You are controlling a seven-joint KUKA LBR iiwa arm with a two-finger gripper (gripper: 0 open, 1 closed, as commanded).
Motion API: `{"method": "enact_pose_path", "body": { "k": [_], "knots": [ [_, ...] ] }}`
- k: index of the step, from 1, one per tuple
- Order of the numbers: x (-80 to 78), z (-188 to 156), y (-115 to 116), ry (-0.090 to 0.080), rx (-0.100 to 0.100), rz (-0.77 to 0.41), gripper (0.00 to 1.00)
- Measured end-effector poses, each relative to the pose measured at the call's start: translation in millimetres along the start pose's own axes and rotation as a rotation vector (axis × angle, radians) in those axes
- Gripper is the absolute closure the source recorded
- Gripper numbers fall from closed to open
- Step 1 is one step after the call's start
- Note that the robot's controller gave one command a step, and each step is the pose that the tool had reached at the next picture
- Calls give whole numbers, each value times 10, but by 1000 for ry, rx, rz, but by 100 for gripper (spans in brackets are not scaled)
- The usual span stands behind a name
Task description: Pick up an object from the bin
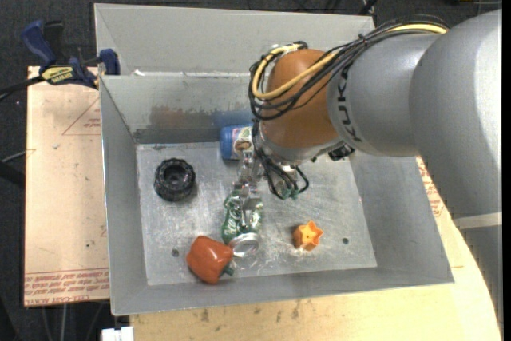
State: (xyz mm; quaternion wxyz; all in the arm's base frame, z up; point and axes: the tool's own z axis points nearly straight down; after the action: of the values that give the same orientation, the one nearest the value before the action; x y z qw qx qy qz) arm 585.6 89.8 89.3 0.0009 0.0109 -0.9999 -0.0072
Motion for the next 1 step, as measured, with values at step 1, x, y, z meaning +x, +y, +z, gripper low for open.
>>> {"method": "enact_pose_path", "body": {
  "k": [1],
  "knots": [
    [33, -33, -5, -7, 3, -1, 100]
  ]
}}
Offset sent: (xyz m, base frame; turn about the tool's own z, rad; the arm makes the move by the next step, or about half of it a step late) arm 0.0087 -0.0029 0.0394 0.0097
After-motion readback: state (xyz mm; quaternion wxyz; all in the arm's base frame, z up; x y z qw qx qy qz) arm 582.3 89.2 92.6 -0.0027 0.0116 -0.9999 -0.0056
